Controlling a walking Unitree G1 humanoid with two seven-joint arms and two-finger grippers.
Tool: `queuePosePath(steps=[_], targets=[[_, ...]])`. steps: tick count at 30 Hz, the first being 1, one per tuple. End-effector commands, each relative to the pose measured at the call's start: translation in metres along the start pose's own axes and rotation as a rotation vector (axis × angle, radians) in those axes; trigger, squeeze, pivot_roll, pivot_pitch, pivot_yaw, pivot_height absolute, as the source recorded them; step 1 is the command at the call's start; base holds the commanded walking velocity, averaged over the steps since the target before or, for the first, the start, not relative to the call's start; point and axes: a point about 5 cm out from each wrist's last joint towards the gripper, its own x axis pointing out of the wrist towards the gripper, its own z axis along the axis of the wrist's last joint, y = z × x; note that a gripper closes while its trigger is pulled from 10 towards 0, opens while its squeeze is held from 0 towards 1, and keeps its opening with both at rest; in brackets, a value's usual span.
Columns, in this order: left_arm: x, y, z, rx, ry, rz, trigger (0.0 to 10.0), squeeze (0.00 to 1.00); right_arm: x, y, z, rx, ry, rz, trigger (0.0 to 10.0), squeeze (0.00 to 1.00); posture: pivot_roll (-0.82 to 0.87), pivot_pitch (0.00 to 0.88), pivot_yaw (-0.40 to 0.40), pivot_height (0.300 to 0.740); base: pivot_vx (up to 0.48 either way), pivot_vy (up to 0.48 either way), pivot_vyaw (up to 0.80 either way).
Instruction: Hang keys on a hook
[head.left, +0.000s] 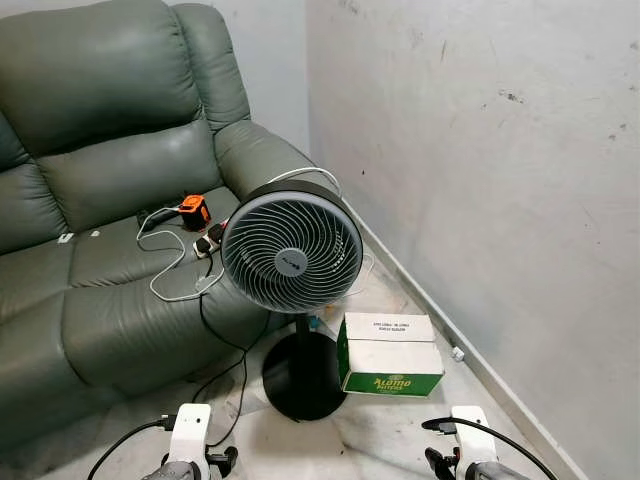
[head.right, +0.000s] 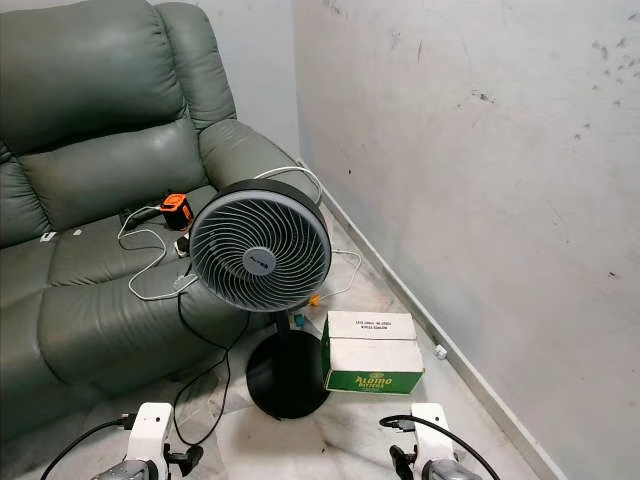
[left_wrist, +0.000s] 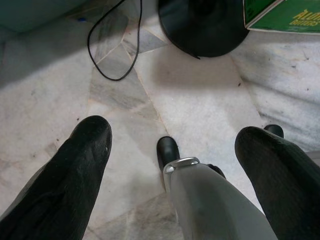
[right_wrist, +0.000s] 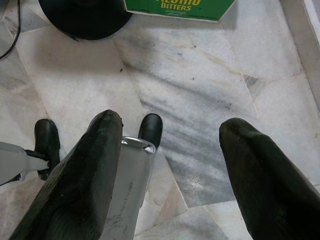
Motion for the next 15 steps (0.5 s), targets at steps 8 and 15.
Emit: queuePosePath(steps=[8,15], targets=[[-0.104,0.165,-0.106,-0.148,0.157,0.334,10.0,0.0,0.001,0.017,0.086,-0.068,-0.187,-0.047,10.0,0.0,0.08,0.0,-0.027,0.74,0.0,0.0,0.0],[-0.103,0.162,-0.107,-0.188,0.141,0.305,10.0,0.0,0.0,0.001,0.075,-0.13,-0.169,-0.067,10.0,0.0,0.08,0.0,-0.045,0.74,0.0,0.0,0.0]])
